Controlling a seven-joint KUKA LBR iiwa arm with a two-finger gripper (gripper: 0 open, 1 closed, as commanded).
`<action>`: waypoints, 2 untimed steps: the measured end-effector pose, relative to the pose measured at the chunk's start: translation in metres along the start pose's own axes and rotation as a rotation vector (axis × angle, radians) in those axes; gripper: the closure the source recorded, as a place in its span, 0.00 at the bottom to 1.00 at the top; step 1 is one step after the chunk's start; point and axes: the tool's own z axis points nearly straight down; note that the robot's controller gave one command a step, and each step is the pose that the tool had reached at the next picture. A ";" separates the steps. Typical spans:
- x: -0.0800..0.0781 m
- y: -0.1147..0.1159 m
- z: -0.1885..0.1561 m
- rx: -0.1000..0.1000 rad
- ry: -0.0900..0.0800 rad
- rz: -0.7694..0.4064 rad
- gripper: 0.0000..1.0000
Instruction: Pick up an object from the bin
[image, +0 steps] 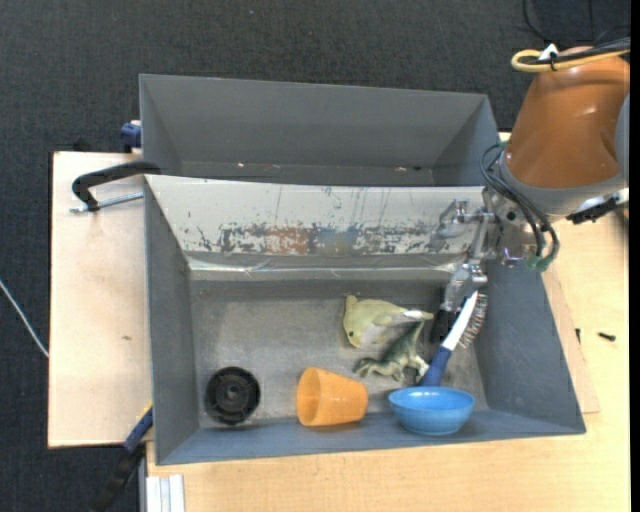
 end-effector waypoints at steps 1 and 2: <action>0.042 -0.005 0.105 -0.002 0.011 0.043 0.00; 0.045 -0.001 0.143 0.000 -0.010 -0.245 0.00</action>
Offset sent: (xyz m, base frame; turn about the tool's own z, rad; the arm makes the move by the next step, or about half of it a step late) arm -0.0394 -0.0061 -0.1018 0.0433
